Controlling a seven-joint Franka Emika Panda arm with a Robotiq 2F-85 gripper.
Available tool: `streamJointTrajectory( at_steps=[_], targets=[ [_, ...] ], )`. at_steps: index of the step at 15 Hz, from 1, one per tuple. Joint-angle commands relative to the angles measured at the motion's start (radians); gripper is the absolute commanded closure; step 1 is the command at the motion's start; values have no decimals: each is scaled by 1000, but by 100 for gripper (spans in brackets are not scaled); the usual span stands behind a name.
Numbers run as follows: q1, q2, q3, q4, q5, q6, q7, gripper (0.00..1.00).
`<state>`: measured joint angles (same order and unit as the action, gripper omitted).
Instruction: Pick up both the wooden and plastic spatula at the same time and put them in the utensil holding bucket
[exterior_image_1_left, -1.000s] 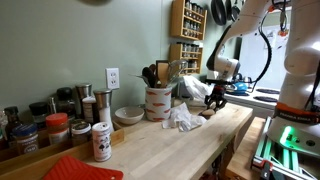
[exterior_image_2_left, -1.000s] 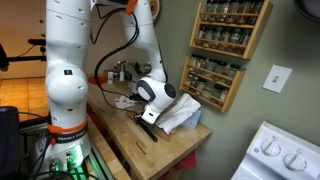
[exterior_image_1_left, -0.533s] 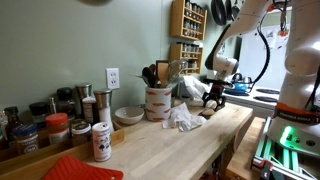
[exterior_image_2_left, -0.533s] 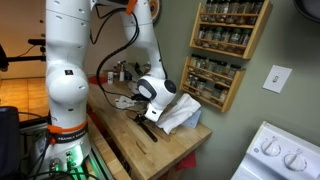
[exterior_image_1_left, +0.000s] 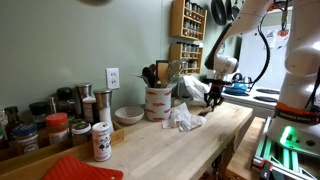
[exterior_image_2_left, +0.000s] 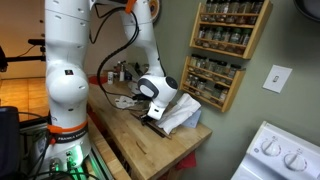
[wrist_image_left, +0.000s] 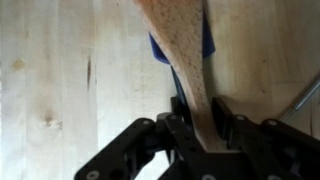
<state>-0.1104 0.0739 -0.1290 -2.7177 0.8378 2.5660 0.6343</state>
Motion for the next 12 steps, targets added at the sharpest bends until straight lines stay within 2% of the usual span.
streamJointTrajectory(
  at_steps=[1,4,6,12],
  targets=[
    [13,0,2,-11,-73,25,68,89],
    [4,-35,-1,-5,-95,-59,78,100],
    [-6,-61,-6,3,-88,-156,71,96],
    [-29,-128,-22,43,-76,-428,64,96]
  ],
)
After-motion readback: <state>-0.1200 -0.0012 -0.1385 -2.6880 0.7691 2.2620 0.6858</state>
